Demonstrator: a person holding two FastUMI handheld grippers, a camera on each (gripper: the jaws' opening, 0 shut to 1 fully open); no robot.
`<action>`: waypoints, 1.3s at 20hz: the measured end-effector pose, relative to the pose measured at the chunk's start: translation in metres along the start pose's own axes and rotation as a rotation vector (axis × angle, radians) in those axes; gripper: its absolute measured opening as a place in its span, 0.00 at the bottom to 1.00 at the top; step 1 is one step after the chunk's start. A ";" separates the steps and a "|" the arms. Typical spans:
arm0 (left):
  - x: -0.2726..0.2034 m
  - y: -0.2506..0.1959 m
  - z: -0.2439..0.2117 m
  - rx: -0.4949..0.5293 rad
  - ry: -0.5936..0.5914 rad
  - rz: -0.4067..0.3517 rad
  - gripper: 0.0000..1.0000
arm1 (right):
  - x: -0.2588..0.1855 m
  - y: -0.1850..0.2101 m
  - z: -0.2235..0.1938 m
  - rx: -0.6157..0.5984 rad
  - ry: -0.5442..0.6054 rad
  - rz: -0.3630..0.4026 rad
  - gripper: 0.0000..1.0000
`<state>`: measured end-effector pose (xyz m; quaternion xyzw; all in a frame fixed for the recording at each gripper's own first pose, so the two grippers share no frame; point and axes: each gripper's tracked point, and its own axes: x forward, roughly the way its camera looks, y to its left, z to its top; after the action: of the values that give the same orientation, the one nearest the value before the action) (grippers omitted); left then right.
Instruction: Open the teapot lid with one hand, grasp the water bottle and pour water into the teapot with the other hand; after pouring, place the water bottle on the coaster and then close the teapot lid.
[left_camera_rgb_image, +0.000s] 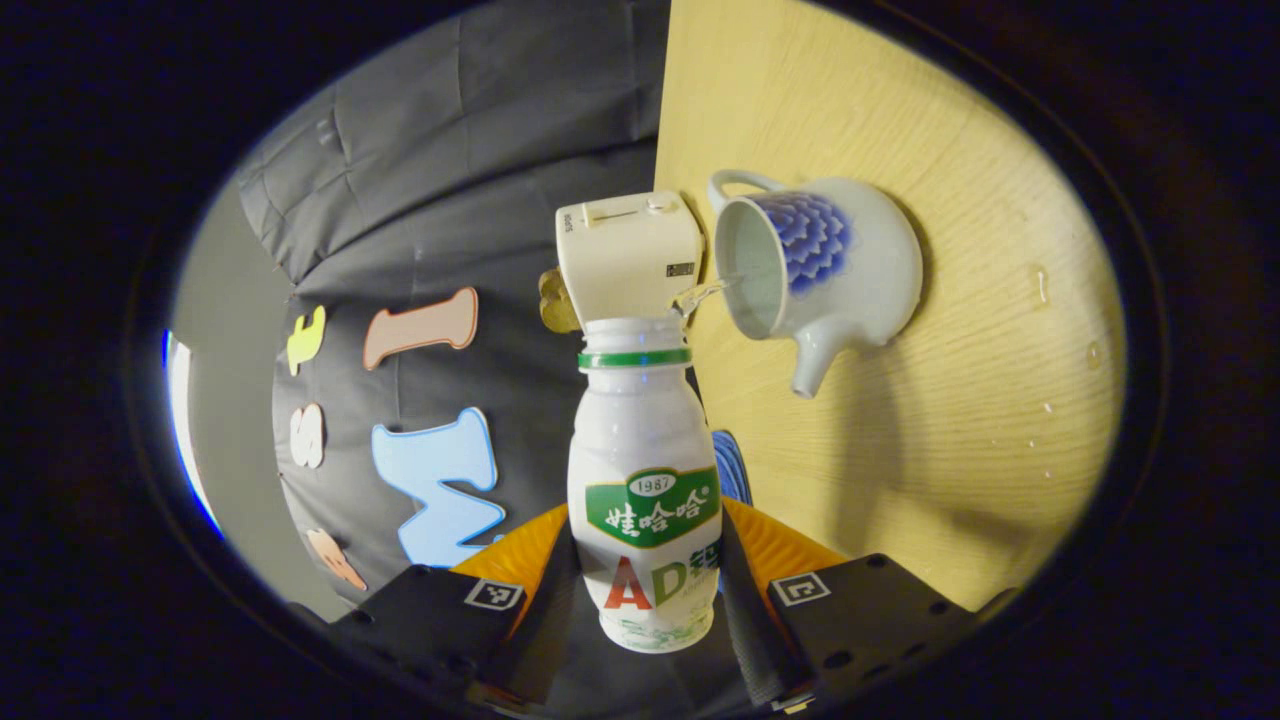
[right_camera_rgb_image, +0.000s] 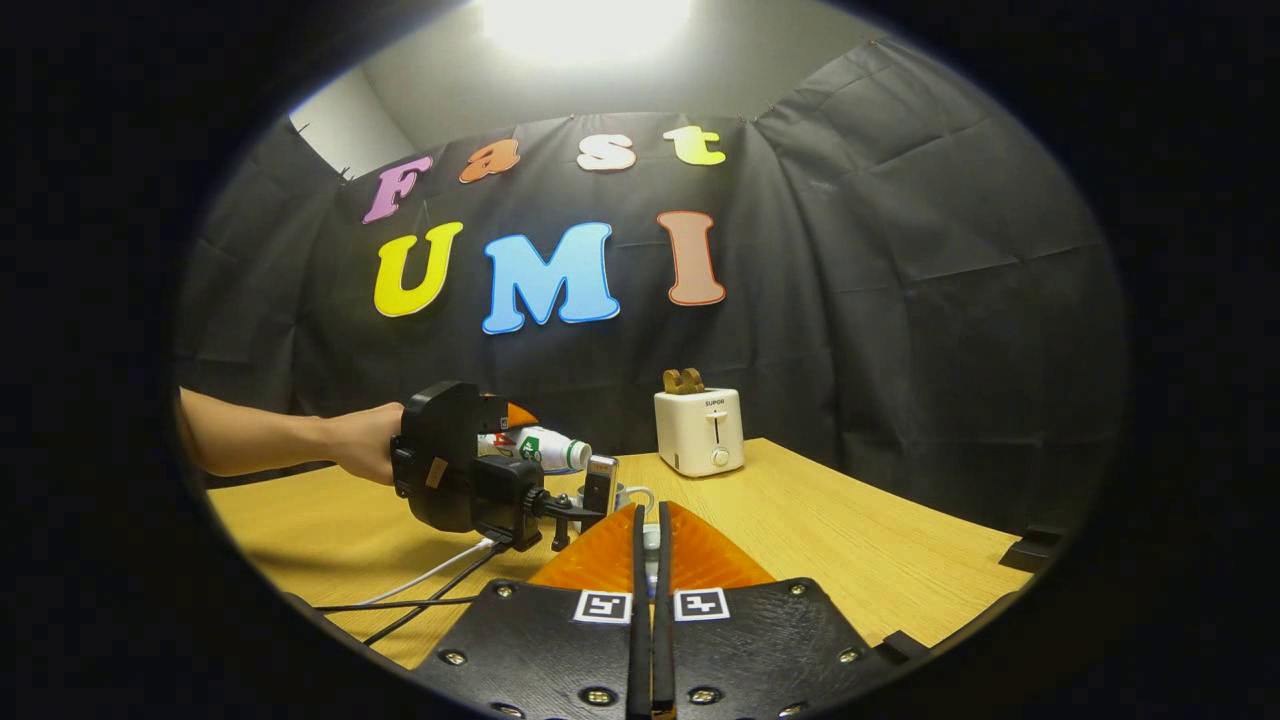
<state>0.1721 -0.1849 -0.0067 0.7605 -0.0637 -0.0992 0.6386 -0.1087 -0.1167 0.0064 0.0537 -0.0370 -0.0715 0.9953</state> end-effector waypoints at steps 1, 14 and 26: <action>0.000 0.001 0.001 0.007 0.001 0.005 0.80 | 0.000 0.000 0.000 -0.001 -0.001 0.001 0.01; -0.001 0.005 0.002 0.082 -0.008 0.019 0.80 | -0.002 -0.007 -0.001 0.008 -0.001 -0.015 0.01; -0.002 0.012 0.005 0.161 -0.008 0.052 0.80 | -0.003 -0.007 -0.003 0.007 0.001 -0.013 0.01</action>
<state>0.1694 -0.1910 0.0045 0.8071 -0.0937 -0.0801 0.5774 -0.1129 -0.1231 0.0029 0.0574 -0.0364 -0.0777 0.9947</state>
